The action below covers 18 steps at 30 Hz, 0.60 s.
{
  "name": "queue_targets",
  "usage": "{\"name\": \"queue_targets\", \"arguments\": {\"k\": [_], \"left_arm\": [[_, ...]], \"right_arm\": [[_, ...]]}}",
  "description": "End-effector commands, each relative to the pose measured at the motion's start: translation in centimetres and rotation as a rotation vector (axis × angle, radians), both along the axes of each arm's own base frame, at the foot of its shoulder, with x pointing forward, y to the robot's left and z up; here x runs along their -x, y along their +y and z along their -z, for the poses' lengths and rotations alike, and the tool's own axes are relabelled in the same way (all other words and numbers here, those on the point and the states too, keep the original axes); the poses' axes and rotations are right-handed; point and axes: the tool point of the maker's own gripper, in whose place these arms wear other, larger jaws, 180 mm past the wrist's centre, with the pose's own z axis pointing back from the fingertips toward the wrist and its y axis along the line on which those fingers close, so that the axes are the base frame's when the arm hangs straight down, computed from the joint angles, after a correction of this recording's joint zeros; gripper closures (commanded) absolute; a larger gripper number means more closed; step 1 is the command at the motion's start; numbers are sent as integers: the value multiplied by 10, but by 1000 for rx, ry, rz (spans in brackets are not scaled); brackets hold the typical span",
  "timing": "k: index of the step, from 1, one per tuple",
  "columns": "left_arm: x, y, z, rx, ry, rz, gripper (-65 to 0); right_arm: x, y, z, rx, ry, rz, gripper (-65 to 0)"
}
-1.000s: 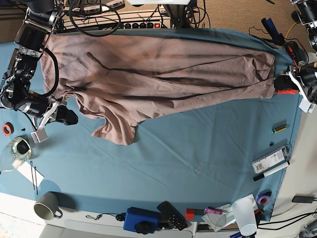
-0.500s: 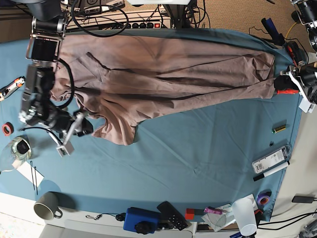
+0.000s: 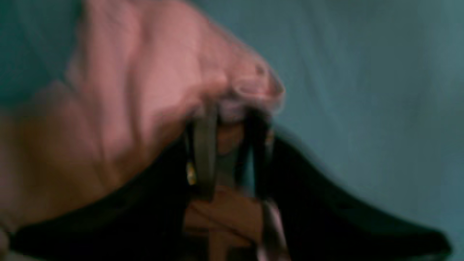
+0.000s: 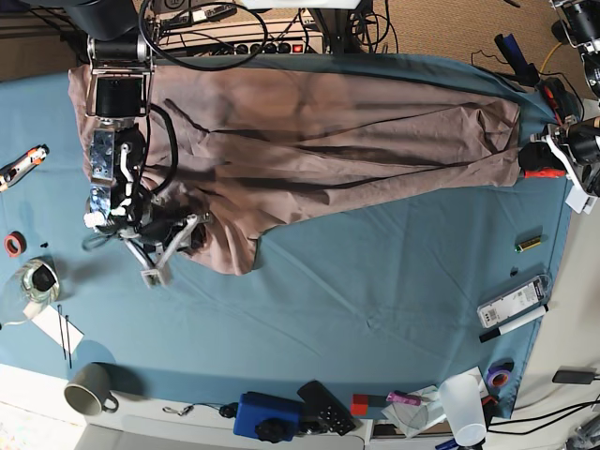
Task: Fold the T-shirt properly
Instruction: 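Fold the held side edge over the shirt body with the right gripper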
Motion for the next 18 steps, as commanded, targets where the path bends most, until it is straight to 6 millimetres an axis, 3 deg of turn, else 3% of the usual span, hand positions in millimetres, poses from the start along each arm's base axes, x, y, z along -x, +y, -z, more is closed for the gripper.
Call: {"name": "queue_targets", "arguments": {"k": [1,5,9,13,18], "left_arm": [[-6,6,-12,-15,-36,6,0],[-7,6,-12,-15,-36,6,0],[-7,6,-12,-15,-36,6,0],[-7,6,-12,-15,-36,6,0],[-7,6,-12,-15,-36,6,0]], "right_arm": [[-3,-7,0,19,13,10,-168],[1,-9,9,12,38,19,-164],[2,-10,8,22,63,13,0],[0,-8,1,24,82,-3,0],[-4,34,-35,-143,-20,-171,0]]}}
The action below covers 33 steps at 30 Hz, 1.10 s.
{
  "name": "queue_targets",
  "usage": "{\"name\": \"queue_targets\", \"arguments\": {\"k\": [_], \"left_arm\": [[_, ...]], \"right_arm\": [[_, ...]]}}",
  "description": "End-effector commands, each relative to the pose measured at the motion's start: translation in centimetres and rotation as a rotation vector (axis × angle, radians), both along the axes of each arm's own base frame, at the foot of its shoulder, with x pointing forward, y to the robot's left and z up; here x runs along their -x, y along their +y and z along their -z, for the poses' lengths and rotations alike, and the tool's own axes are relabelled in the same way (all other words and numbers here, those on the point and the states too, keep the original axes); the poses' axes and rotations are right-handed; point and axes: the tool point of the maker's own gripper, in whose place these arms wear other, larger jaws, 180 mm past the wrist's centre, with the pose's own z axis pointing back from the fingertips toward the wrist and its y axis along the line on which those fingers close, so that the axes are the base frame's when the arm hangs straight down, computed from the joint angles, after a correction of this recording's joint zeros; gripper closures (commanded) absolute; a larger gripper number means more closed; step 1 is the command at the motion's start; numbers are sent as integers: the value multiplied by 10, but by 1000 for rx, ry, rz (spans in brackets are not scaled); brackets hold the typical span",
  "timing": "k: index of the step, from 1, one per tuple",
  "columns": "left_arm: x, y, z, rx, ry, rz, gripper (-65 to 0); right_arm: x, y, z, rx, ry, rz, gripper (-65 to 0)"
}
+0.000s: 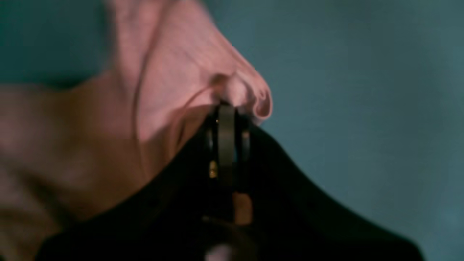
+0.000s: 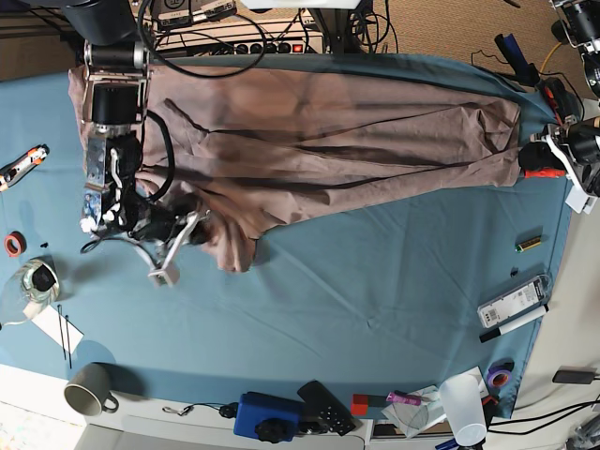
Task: Fold the T-shirt properly
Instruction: 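Fold the held side edge over the shirt body with the right gripper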
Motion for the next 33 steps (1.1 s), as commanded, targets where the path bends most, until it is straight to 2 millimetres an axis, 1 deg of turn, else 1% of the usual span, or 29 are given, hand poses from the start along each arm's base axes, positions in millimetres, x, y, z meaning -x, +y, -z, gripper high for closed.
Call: {"name": "queue_targets", "arguments": {"k": [1,3,5,10,14,18,21,24,28,33], "left_arm": [[-7,6,-12,-15,-36,6,0],[-7,6,-12,-15,-37,6,0],[-7,6,-12,-15,-36,6,0],[-7,6,-12,-15,-37,6,0],[-7,6,-12,-15,-36,6,0],[-6,6,-12,-15,-36,6,0],[-6,6,-12,-15,-36,6,0],[-6,5,-12,-14,-36,6,0],[-6,6,-12,-15,-36,6,0],[-6,6,-12,-15,-35,6,0]], "right_arm": [[-18,3,-29,-19,-86,-15,0],[-18,5,-36,-10,-105,-30,0],[-19,3,-44,4,-132,-36,0],[-25,-15,-64,12,-187,12,0],[-18,-27,-71,-42,-184,32,0],[0,-48,-75,-97,-173,60,0],[22,-65,-80,-84,-184,44,0],[45,-77,-81,-43,-182,18,0],[71,-81,-83,5,-181,-26,0],[91,-82,-95,-7,-215,-22,0]]}}
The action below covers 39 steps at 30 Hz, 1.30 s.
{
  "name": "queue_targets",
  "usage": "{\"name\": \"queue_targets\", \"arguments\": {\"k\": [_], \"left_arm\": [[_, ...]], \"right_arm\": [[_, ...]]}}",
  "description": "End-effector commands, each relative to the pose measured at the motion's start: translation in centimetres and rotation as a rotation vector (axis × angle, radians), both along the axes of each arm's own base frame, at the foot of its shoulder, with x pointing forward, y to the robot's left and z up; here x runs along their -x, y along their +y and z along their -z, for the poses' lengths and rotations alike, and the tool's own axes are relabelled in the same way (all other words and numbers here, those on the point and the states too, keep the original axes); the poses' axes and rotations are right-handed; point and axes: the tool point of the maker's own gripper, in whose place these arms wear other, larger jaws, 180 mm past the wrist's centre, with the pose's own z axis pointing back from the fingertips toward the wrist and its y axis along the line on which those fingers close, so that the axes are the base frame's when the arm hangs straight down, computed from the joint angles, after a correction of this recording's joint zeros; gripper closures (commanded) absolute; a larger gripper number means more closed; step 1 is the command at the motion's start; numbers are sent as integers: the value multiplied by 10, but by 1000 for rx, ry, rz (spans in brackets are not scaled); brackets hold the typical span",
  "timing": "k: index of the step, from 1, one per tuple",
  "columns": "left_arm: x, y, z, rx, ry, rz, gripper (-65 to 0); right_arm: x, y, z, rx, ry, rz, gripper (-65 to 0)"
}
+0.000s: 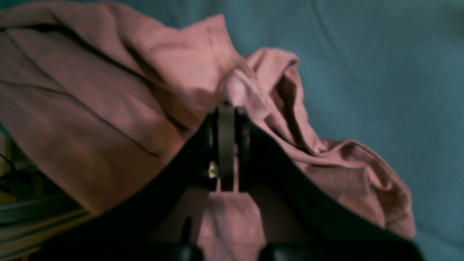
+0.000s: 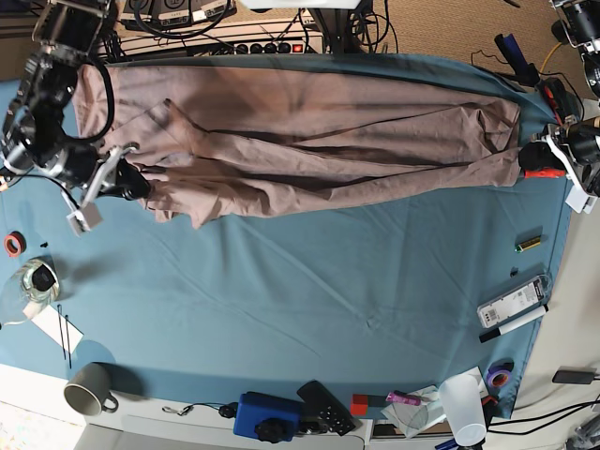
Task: Fold the T-shirt properly
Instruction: 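Fold the held side edge over the shirt body with the right gripper, then hold the folded shirt ends with both grippers and adjust the grip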
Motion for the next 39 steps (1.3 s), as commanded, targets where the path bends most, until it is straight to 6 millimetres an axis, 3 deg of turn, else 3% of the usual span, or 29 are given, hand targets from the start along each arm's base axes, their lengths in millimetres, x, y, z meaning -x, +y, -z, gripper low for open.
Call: {"name": "queue_targets", "arguments": {"k": [1,13,25,32,39], "left_arm": [[-6,6,-12,-14,-36,6,0],[-3,4,-11,-1,-30,8,0],[10,-8,-18,-9,-45,57,0],[29,-9,-8,-19,7,65,0],[40,-9,-1,-18,39,65,0]], "right_arm": [[-1,-5,-15,7,-45,-2,0],[34,-51,-39,1,-97,154,0],[60,-74,-51,-40,-118,239,0],[77,-73,-38,-43,-59,249,0],[78,-73,-38,-42,-56,249,0]]}}
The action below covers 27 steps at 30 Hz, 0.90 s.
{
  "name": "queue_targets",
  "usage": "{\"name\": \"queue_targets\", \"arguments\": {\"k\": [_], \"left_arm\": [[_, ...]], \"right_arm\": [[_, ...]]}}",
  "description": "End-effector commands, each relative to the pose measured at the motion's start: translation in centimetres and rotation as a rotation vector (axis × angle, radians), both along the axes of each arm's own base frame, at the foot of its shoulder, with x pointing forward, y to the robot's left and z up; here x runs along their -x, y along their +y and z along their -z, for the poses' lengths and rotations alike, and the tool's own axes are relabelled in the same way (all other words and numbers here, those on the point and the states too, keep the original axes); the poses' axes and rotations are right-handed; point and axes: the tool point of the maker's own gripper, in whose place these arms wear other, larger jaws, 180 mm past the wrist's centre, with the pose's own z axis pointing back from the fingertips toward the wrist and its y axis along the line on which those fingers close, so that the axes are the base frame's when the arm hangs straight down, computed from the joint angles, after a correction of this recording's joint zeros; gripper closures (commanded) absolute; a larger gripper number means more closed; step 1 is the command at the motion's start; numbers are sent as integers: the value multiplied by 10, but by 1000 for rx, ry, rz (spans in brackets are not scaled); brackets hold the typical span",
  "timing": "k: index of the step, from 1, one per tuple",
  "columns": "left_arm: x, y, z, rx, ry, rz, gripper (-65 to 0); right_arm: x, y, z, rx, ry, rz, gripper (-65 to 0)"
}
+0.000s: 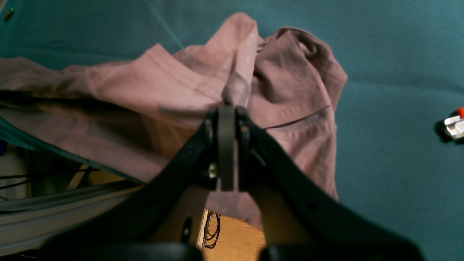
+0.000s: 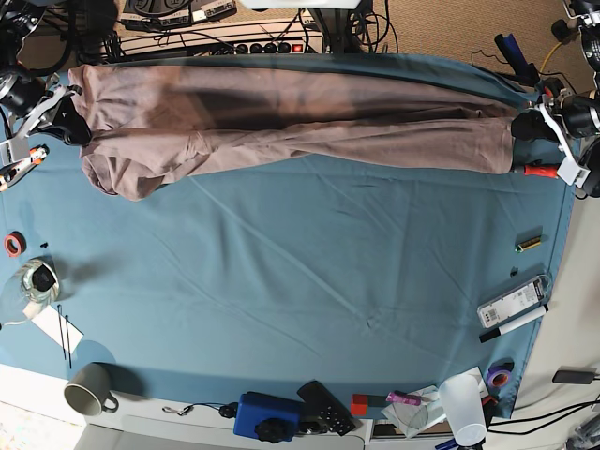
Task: Fold the T-shirt properly
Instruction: 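Hold the folded shirt ends with both grippers and adjust the grip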
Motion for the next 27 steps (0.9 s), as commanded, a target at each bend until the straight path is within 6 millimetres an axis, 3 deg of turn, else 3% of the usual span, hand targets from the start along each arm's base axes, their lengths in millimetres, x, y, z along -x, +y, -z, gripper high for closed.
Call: {"name": "queue_targets", "arguments": {"k": [1,15,19,24,27], "left_arm": [[-2,5,-8,-14,-20,11,0],[8,14,2,-78,27,8,0],[8,14,2,-78,26,9,0],[8,14,2,-78,26,9,0],[8,14,2,-78,26,9,-223]], "right_arm": [[-5,-2,-13,15,-43,-11,0],[2,-13,0,84,23,12,0],[6,-7,6,75,47,-8,0],[1,5,-3,6,0,-36,0],[1,6,-3,4,-1,-36,-125]]}}
